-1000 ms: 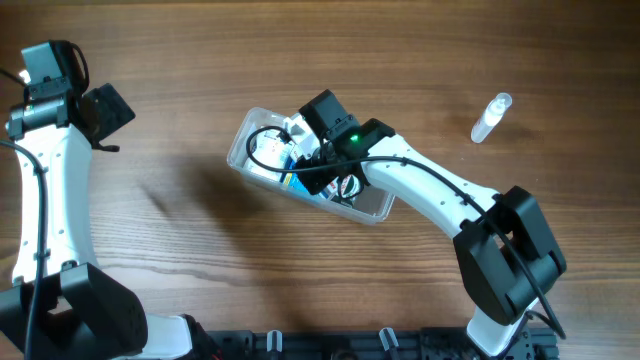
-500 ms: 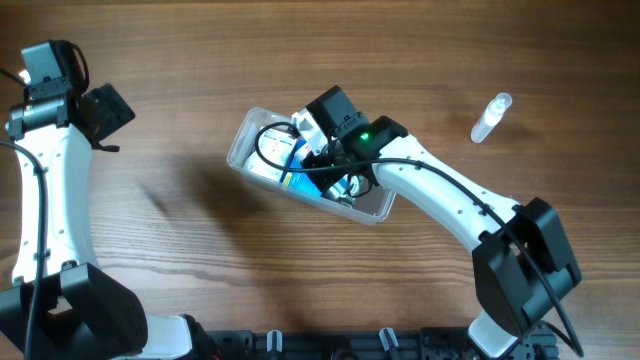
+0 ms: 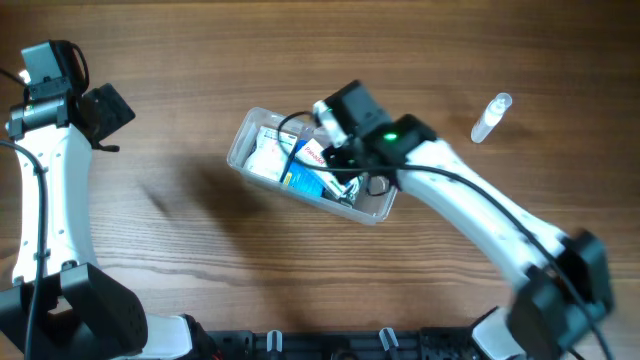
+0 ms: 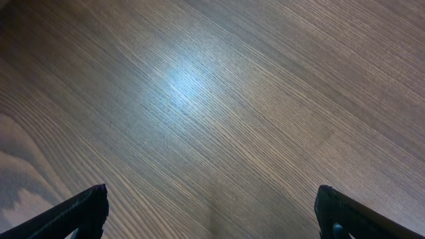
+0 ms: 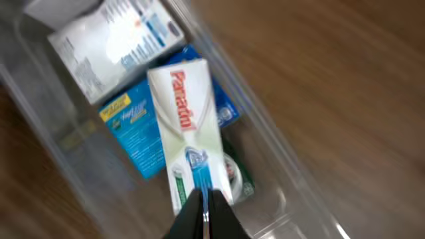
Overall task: Pack container
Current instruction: 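Press the Panadol box flat in the container and open the right gripper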
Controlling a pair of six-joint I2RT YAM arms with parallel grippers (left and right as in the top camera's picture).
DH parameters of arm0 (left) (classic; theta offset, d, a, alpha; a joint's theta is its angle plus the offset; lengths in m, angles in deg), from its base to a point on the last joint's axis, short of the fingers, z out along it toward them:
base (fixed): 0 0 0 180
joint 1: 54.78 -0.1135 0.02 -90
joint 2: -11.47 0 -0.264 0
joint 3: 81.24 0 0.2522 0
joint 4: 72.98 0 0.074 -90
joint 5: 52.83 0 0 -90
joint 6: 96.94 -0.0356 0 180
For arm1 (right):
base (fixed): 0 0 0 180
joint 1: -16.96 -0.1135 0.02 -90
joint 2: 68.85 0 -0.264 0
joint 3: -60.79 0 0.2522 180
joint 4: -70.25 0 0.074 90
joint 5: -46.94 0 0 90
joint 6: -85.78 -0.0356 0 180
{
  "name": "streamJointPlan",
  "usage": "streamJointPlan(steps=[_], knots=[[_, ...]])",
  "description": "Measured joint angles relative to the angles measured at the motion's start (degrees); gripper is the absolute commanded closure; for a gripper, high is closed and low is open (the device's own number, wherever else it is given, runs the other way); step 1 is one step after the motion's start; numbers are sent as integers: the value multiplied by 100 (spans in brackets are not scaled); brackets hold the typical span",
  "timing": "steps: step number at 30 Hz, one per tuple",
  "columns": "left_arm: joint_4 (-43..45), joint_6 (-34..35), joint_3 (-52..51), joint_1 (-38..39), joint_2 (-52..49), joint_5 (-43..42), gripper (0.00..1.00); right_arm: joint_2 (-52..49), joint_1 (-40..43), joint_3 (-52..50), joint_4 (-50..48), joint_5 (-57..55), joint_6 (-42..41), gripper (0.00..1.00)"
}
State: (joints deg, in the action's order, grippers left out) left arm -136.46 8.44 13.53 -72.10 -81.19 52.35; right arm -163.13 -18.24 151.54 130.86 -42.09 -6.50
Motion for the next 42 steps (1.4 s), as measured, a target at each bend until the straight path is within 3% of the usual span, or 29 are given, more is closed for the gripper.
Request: streamJointPlan(steps=[2, 4, 5, 8, 12, 17, 32, 42], knots=[[0, 0, 0, 0, 0, 2, 0, 452, 199, 15, 483, 9, -267, 80], [0, 0, 0, 0, 0, 0, 0, 723, 372, 55, 1005, 129, -422, 76], [-2, 0, 0, 0, 0, 0, 0, 793, 413, 63, 1333, 278, -518, 77], [-2, 2, 0, 0, 0, 2, 0, 800, 407, 61, 1884, 752, -588, 96], [0, 0, 0, 0, 0, 0, 0, 800, 407, 28, 2310, 1191, -560, 96], [0, 0, 0, 0, 0, 0, 0, 800, 407, -560, 2094, 1440, -439, 96], [-2, 0, 0, 0, 0, 0, 0, 789, 402, -1668, 1130, 2004, 1591, 96], [-2, 0, 0, 0, 0, 0, 0, 581, 402, -1698, 859, 1668, 1742, 96]])
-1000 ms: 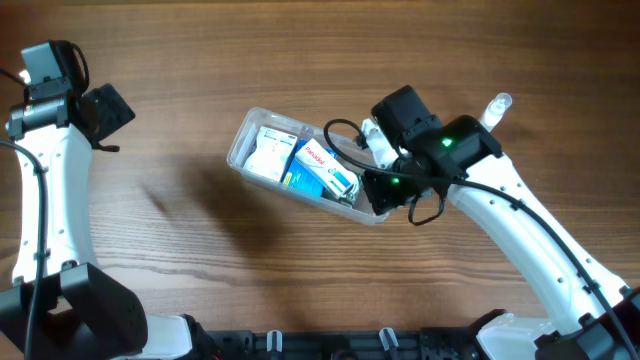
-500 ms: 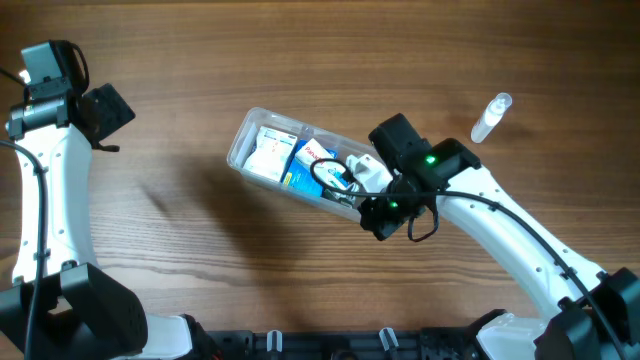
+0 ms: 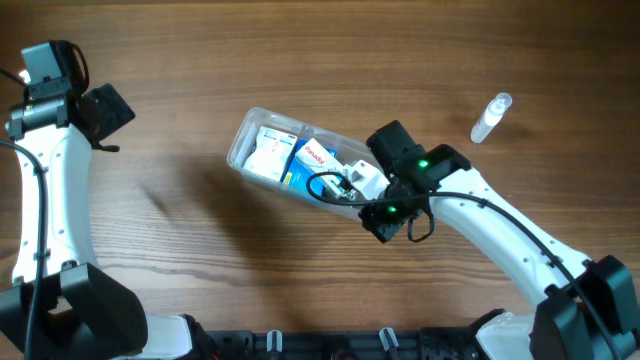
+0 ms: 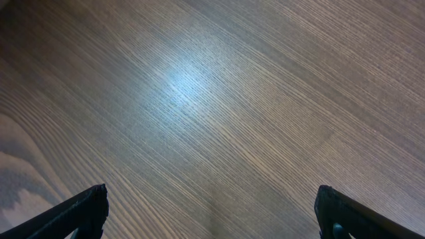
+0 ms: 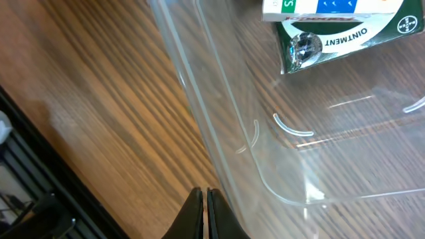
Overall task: Pack container
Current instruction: 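Press the Panadol box flat in the container and open the right gripper, then move the right gripper to the white spray bottle and grasp it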
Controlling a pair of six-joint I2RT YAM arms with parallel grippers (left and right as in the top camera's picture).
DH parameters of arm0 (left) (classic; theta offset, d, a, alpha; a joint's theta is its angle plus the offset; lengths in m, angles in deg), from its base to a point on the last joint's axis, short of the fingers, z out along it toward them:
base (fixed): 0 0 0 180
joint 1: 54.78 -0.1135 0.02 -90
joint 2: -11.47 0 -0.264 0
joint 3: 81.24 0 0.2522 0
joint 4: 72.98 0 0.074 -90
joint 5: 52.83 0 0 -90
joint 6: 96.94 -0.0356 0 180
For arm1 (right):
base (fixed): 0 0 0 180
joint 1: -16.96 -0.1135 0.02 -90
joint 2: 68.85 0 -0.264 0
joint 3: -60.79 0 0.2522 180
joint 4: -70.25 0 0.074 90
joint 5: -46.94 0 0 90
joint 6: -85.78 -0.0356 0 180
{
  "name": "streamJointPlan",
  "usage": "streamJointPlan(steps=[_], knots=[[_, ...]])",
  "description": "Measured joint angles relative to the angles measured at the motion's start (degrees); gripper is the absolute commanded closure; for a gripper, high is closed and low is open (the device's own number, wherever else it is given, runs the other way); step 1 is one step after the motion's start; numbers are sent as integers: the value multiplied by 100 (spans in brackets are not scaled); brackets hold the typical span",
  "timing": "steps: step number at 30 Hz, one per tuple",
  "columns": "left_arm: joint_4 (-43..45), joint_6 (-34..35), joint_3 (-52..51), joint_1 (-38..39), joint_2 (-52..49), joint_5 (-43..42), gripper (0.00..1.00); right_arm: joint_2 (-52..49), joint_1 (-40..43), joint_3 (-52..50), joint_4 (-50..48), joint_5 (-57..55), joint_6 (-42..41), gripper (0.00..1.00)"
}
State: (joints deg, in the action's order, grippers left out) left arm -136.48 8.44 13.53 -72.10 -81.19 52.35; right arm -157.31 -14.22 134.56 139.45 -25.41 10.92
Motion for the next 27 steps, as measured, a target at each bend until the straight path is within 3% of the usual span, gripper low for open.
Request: streamJointPlan(steps=[18, 27], knots=[[2, 0, -2, 0, 0, 2, 0, -44, 0, -44, -1325, -1613, -4, 96], [0, 0, 0, 0, 0, 0, 0, -48, 0, -44, -1749, -1818, -4, 96]])
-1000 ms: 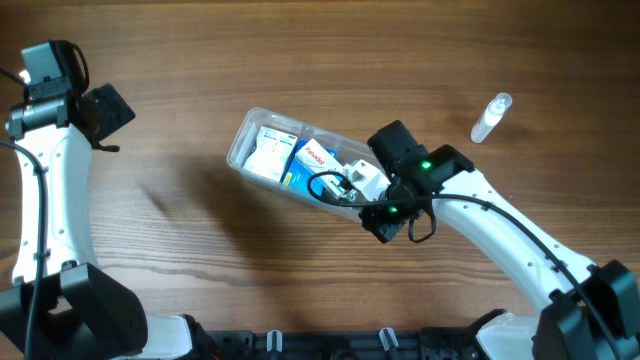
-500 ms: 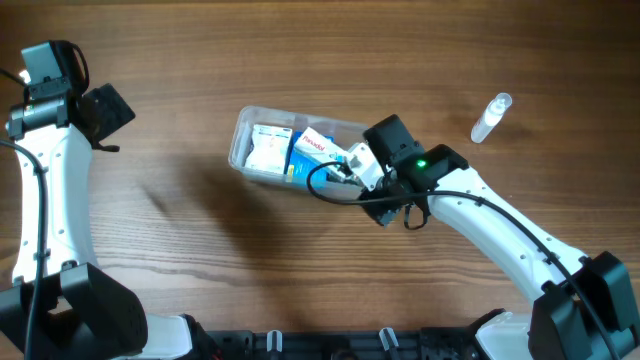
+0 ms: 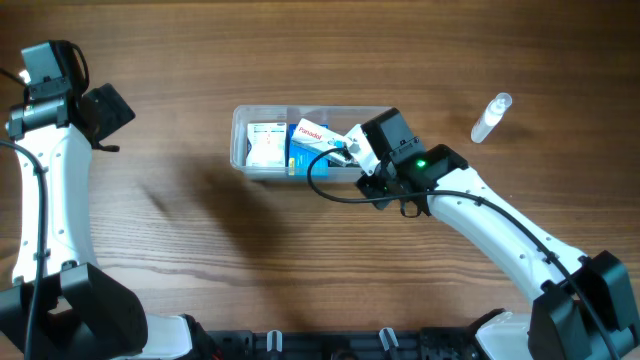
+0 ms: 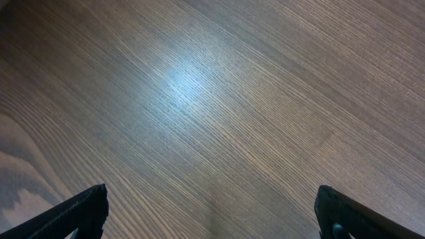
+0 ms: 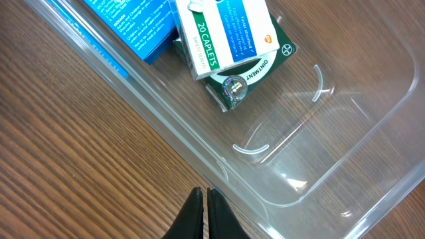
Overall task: Pack container
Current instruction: 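Move the right gripper to the white spray bottle and grasp it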
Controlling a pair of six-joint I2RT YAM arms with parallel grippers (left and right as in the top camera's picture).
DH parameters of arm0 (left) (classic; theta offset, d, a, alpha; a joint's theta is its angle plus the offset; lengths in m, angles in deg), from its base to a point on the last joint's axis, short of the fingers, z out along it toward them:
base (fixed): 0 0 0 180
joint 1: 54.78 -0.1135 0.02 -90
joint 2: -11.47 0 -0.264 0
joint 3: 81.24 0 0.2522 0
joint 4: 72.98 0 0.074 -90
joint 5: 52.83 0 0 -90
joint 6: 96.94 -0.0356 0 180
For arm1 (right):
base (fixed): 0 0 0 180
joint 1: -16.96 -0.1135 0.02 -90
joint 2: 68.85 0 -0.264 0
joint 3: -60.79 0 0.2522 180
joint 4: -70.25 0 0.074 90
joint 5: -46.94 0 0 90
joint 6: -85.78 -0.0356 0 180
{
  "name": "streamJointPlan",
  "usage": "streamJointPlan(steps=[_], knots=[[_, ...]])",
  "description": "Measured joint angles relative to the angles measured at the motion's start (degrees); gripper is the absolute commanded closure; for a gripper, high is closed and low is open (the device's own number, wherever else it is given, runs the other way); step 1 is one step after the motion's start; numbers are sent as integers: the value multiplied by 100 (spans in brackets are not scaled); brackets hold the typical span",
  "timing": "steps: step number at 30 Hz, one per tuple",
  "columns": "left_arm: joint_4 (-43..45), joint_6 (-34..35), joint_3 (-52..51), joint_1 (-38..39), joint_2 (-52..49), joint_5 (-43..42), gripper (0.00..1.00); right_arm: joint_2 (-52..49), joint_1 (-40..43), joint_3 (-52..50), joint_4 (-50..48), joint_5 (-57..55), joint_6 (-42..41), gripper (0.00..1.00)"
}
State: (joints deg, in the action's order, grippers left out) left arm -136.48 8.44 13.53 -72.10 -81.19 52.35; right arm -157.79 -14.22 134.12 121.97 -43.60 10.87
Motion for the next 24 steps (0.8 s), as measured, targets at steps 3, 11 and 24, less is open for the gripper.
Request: streamJointPlan(steps=[3, 11, 24], knots=[[0, 0, 0, 0, 0, 0, 0, 0, 0, 0, 9, 9, 0, 96], [0, 0, 0, 0, 0, 0, 0, 271, 0, 544, 1222, 531, -511, 93], [0, 0, 0, 0, 0, 0, 0, 1615, 2892, 938, 1169, 221, -1220, 25]])
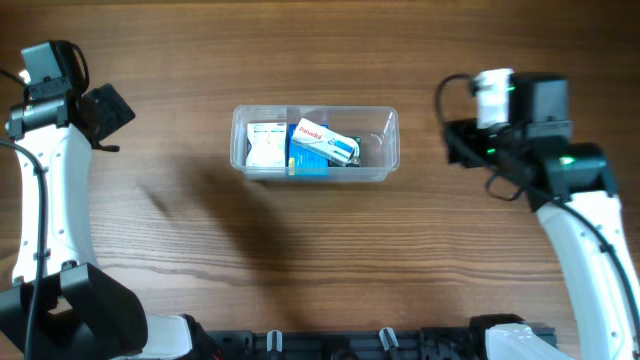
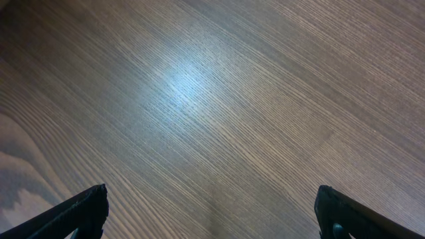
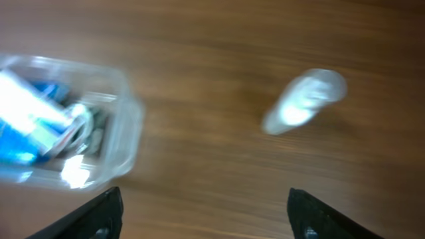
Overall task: Pack container
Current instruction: 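Move the right gripper to the white spray bottle and grasp it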
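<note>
The clear plastic container (image 1: pixel 238 140) lies level at mid-table and holds a white box (image 1: pixel 265 145), a blue box (image 1: pixel 305 158) and a white Panadol box (image 1: pixel 322 138). In the right wrist view its right end (image 3: pixel 126 133) shows blurred at the left. A small clear bottle (image 3: pixel 304 101) lies on the wood to its right; in the overhead view my right arm hides it. My right gripper (image 3: pixel 206 219) hangs open above the table between container and bottle, holding nothing. At the far left, my left gripper (image 2: pixel 211 222) is open over bare wood.
The wooden table (image 1: pixel 200 240) carries nothing else. My left arm (image 1: pixel 45 200) runs along the left edge and my right arm (image 1: pixel 590 230) along the right. A dark rail (image 1: pixel 330 345) lines the front edge.
My right gripper was shut beside the container's near right side. Now it is open and further right, over the small bottle. Neither the container nor the left arm has moved.
The container lay diagonally, my shut right gripper inside it over the Panadol box. Then the shut gripper was outside its near right corner. By 0.8 s ago the container lay square to the table. Now the gripper stands open by the bottle.
</note>
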Controlling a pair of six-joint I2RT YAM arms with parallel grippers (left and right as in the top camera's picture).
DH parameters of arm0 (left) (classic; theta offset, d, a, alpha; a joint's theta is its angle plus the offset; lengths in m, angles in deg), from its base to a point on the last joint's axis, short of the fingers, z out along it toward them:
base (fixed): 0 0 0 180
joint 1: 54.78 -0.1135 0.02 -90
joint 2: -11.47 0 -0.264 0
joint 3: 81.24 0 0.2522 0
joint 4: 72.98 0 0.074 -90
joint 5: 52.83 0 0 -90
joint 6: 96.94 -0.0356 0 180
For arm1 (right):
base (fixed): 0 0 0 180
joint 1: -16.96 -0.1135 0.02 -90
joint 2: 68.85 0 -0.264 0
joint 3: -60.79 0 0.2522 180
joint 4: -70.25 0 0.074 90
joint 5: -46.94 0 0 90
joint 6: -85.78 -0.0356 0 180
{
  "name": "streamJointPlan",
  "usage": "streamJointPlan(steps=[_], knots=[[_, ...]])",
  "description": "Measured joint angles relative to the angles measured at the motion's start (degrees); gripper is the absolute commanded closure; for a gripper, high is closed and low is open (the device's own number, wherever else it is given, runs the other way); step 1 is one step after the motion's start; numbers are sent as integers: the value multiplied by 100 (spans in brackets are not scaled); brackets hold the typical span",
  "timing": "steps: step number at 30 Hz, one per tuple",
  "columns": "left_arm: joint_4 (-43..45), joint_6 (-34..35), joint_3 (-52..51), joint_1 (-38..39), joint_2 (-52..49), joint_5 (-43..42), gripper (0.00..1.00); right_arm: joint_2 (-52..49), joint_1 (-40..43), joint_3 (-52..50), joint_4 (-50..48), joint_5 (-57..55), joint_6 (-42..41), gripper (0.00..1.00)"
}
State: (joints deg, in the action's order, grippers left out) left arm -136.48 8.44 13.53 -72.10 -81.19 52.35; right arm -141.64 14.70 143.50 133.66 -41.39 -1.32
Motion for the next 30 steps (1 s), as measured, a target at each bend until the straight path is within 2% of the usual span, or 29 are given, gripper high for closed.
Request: streamJointPlan(steps=[3, 5, 8, 12, 17, 21, 27, 30], knots=[[0, 0, 0, 0, 0, 2, 0, -76, 599, 0, -365, -42, -278, 31], [4, 0, 0, 0, 0, 2, 0, -225, 852, 0, -776, -48, -590, 25], [2, 0, 0, 0, 0, 0, 0, -603, 901, 0, -1338, -57, -876, 19], [2, 0, 0, 0, 0, 0, 0, -1045, 901, 2, -1528, -348, -1217, 26], [2, 0, 0, 0, 0, 0, 0, -1512, 901, 2, -1657, -592, -1773, 25], [2, 0, 0, 0, 0, 0, 0, -2013, 901, 4, -2031, -625, -1803, 22], [0, 0, 0, 0, 0, 0, 0, -2402, 901, 4, -2065, -608, -1803, 24], [0, 0, 0, 0, 0, 2, 0, -2562, 901, 4, -2039, -573, -1803, 28]])
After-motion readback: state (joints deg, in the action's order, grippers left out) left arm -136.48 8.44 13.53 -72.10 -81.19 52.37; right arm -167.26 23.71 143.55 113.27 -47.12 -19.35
